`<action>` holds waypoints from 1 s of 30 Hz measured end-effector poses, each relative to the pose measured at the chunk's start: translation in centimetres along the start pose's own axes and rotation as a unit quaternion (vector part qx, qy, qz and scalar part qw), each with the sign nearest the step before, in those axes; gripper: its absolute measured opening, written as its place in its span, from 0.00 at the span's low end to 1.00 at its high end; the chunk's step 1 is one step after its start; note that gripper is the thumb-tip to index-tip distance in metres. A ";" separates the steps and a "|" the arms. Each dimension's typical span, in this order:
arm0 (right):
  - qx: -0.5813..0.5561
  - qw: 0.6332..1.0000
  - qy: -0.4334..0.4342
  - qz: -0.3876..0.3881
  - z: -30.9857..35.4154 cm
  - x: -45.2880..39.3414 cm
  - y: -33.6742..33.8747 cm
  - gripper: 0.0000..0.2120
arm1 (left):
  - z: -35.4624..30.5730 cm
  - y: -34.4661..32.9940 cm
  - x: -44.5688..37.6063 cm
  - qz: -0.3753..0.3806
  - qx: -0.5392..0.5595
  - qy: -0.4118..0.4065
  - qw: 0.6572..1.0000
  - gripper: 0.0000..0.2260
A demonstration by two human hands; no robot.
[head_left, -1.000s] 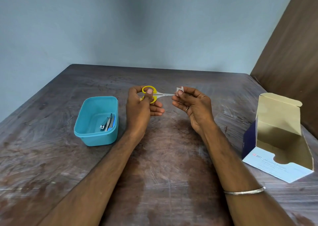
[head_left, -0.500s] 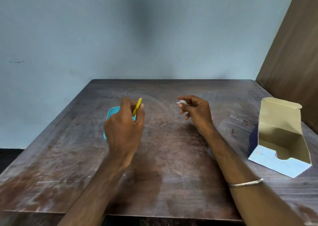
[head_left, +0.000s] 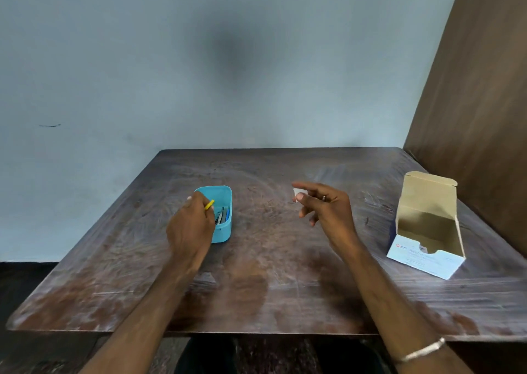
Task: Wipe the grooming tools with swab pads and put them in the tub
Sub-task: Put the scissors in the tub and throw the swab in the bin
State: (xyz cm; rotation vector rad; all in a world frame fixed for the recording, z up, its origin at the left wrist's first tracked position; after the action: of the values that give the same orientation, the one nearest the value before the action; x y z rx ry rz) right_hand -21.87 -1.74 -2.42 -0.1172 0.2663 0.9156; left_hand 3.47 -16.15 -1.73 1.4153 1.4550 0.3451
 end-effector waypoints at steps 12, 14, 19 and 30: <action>-0.031 0.995 -0.017 -0.098 1.7 10.3 11.2 0.12 | 0.1 -3.2 -1.2 0.182 0.084 0.015 0.980 0.04; -0.034 0.993 -0.019 -0.112 1.9 11.9 13.1 0.15 | 0.1 -3.8 -1.4 0.219 0.078 -0.001 0.973 0.03; -0.036 0.989 -0.034 -0.137 2.0 15.2 16.4 0.15 | -1.0 -3.5 -1.2 0.267 0.077 -0.015 0.960 0.12; -0.029 0.987 -0.035 -0.151 2.9 17.6 19.1 0.20 | -2.9 -1.3 -0.8 0.217 0.063 -0.056 0.973 0.03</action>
State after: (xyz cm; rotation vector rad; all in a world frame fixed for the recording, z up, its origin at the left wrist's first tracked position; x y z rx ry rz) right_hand -26.41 23.92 -4.30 -0.1746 0.1513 0.6247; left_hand 0.29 -15.95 -1.14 1.8281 1.0830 0.4417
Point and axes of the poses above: each hand's wrist, its own x-axis away from the middle knuckle, its own y-axis out of the back of the hand, z = x × y, the point moved 10 cm from there along -x, towards the middle knuckle, and after that the axes turned 4 degrees about x, right-handed, at the moved point
